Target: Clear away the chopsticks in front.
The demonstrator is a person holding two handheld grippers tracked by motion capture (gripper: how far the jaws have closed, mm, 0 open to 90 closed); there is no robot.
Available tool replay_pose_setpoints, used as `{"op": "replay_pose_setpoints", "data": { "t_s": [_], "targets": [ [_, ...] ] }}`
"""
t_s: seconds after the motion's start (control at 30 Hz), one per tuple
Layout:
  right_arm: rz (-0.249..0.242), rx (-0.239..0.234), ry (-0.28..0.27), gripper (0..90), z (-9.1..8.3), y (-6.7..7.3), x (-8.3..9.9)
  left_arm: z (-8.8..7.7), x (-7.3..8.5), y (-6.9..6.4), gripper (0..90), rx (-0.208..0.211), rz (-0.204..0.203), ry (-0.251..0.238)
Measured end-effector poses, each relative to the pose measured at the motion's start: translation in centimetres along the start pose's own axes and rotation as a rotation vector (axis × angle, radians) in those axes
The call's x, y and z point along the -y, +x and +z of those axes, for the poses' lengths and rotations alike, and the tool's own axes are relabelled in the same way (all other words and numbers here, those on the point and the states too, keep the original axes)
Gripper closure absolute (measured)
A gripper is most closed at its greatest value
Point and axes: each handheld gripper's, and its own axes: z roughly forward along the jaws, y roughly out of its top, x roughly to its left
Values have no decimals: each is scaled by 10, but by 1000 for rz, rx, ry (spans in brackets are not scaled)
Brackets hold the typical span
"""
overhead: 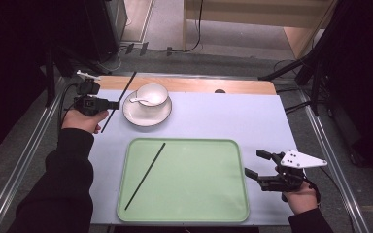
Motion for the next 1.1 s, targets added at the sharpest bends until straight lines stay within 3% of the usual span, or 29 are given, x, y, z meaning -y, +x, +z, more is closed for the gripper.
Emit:
{"op": "replay_pose_setpoints", "data": {
  "t_s": [0.37, 0.73, 0.87, 0.97, 1.1],
  "targets": [
    [-1, 1, -2, 197, -1, 0, 0, -2, 33, -33, 870, 54, 70, 13],
    [-1, 0, 0, 197, 0, 1, 0, 8, 71, -44, 870, 79, 78, 22],
    [-2, 0, 2, 197, 0, 1, 0, 11, 87, -49, 870, 73, 101, 19],
    [-2, 0, 2, 197, 0, 1, 0, 14, 97, -52, 870, 67, 114, 36],
    [-2, 1, 3, 197, 0, 1, 0, 21, 114, -59, 870, 90, 105, 54]
  ]
}}
